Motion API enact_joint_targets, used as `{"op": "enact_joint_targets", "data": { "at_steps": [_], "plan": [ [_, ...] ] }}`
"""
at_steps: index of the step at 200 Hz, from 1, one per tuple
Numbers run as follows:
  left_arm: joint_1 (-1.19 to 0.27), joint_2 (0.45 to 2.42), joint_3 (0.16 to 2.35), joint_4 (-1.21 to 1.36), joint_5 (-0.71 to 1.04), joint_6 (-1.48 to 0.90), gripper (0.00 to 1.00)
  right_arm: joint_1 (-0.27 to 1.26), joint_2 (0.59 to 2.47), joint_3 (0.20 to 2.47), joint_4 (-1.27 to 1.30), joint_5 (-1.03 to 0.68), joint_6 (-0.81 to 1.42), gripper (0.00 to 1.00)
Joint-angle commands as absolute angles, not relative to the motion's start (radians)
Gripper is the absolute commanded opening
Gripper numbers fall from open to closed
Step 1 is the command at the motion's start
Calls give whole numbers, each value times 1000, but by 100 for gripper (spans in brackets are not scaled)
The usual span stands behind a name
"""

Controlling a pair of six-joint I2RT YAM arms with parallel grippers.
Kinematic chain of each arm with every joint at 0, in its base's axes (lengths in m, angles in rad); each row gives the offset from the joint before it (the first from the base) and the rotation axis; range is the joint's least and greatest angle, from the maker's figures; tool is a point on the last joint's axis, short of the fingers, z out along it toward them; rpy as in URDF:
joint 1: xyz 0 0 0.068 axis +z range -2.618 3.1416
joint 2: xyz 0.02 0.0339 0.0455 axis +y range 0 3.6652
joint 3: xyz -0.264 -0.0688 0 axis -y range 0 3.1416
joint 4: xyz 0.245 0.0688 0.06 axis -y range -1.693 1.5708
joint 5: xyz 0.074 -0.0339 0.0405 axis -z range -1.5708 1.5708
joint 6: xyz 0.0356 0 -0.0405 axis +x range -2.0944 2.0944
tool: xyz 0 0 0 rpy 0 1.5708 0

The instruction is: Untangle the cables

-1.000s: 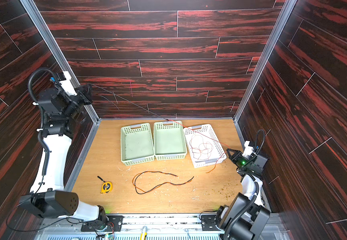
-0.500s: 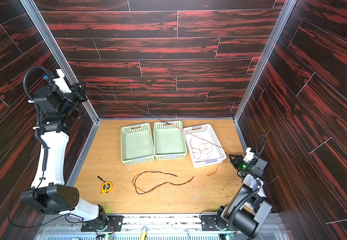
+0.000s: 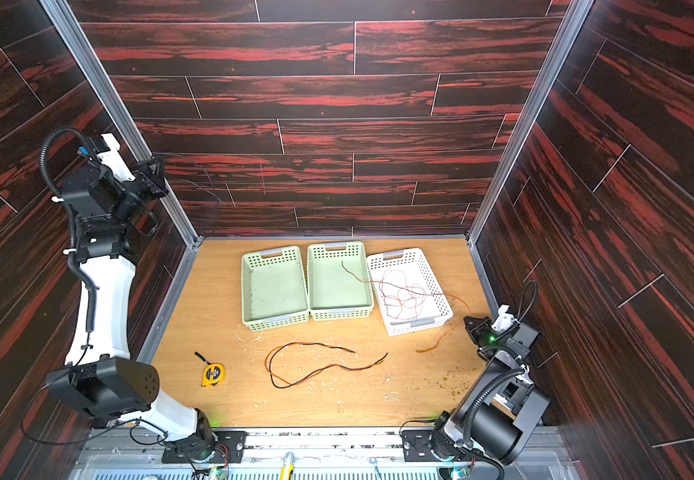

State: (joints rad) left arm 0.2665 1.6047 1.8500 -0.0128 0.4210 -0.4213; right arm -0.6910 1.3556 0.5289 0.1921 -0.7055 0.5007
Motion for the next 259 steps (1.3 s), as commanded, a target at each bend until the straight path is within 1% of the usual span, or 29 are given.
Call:
{"op": "enact_joint_targets", "data": {
  "at_steps": [1, 32, 65, 75, 89, 101, 143, 174, 204, 259],
  "plan": [
    [245, 1602, 1875, 17, 492, -447, 0, -674, 1328, 520, 282, -787, 531, 0],
    [190, 1602, 1873, -35, 503, -402, 0, -570, 1269, 531, 282, -798, 516, 0],
    [141, 1578, 1826, -45, 514, -384, 0, -462, 1143, 556, 226, -758, 483, 0],
    [126, 1565, 1803, -43, 517, -379, 0, -430, 1112, 571, 200, -761, 463, 0],
    [112, 1536, 1759, -35, 511, -376, 0, -392, 1089, 593, 194, -827, 440, 0],
    [103, 1507, 1709, -18, 503, -377, 0, -357, 1074, 619, 168, -851, 423, 0],
    [95, 1396, 1583, -2, 488, -373, 0, -216, 1039, 750, 78, -826, 359, 0],
    [95, 1324, 1541, -8, 476, -361, 0, -87, 1080, 896, 13, -774, 311, 0],
    [95, 1258, 1512, -10, 474, -352, 0, 44, 1163, 1061, -42, -677, 248, 0],
    [95, 1172, 1507, -36, 476, -332, 0, 184, 1359, 1372, -109, -560, 162, 0]
  ]
}}
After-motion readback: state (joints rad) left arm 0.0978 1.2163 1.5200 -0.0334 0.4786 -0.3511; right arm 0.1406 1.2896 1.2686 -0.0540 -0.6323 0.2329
